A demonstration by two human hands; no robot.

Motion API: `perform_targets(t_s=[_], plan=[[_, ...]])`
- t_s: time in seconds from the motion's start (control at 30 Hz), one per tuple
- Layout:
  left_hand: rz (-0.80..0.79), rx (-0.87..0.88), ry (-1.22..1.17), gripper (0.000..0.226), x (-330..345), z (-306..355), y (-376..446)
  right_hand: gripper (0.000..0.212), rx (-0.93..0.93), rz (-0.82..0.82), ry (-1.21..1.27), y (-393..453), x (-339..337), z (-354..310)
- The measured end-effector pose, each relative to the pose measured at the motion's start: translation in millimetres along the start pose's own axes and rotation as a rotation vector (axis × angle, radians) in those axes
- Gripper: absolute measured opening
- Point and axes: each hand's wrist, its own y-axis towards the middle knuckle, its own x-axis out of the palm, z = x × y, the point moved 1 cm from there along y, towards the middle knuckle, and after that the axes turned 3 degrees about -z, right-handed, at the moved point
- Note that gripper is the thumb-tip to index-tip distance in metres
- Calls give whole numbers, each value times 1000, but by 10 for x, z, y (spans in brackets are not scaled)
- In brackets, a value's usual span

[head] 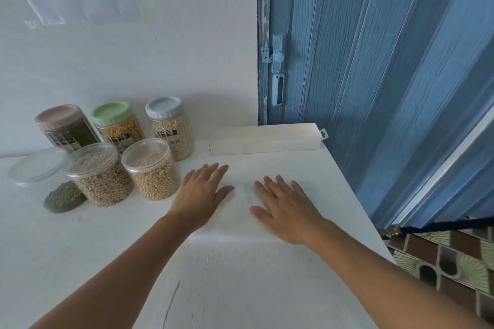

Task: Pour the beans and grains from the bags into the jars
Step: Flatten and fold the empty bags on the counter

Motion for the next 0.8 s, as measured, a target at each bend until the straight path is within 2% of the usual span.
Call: perform_targets(t_s=[0.1, 0.17, 0.27, 0.7, 0.8], plan=[[1, 64, 100, 80, -42, 155, -131, 74, 11, 32, -10, 32, 163, 71], [-96, 132, 110, 84, 23, 229, -231, 73, 4, 60, -15, 46, 210, 82], [-194, 111, 104, 87, 218, 183, -307, 72, 8, 95, -7, 31, 251, 67], [-170, 90, 83, 82, 324, 162, -338, 74, 1, 121, 2, 39, 309, 90], [-39, 154, 144, 84, 201, 202, -409, 75, 2, 96, -1, 42, 308, 73]])
